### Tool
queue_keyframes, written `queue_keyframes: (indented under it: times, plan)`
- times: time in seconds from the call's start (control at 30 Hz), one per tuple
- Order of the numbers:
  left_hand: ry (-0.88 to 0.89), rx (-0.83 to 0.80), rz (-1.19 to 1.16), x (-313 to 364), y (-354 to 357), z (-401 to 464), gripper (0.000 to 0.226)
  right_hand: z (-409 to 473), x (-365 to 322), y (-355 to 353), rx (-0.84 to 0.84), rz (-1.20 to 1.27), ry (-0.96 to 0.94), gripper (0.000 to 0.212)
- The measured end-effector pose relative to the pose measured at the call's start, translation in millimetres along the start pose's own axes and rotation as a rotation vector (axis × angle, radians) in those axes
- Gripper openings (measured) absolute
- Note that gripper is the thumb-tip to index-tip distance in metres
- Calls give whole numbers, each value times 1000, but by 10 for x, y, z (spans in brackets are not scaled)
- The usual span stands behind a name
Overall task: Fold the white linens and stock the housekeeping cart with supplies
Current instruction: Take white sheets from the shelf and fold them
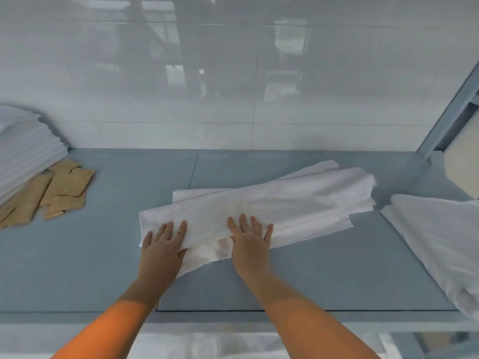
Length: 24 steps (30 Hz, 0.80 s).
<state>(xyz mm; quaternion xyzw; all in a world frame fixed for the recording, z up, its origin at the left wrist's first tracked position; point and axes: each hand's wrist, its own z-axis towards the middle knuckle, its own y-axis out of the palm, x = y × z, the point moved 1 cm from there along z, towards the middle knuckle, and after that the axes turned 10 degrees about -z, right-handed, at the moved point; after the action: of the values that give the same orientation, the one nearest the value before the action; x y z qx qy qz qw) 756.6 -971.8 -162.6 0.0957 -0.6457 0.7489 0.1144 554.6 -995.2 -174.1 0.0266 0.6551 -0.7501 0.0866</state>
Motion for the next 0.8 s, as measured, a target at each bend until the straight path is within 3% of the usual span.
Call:
queue_keyframes:
  times: [0.17, 0.33, 0.53, 0.6, 0.7, 0.8]
  plan:
    - [-121, -98, 65, -305, -240, -618, 68, -584, -494, -112, -69, -29, -33, 58]
    - [-234, -223, 123, -541, -419, -836, 78, -841, -939, -218, -265, -172, -34, 55]
    - [-249, -278, 94, -785, -571, -893, 93, -971, -1378, -334, -434, -290, -84, 58]
    - [-195, -330, 35, -821, -636, -883, 108, -984, -1434, -370, -476, -312, -86, 55]
    - [26, -463, -74, -787, -722, -821, 126, -987, -1321, -398, -411, -200, -99, 56]
    - [180, -493, -109, -607, -723, -578, 113, -841, -939, -527, -117, -95, -125, 57]
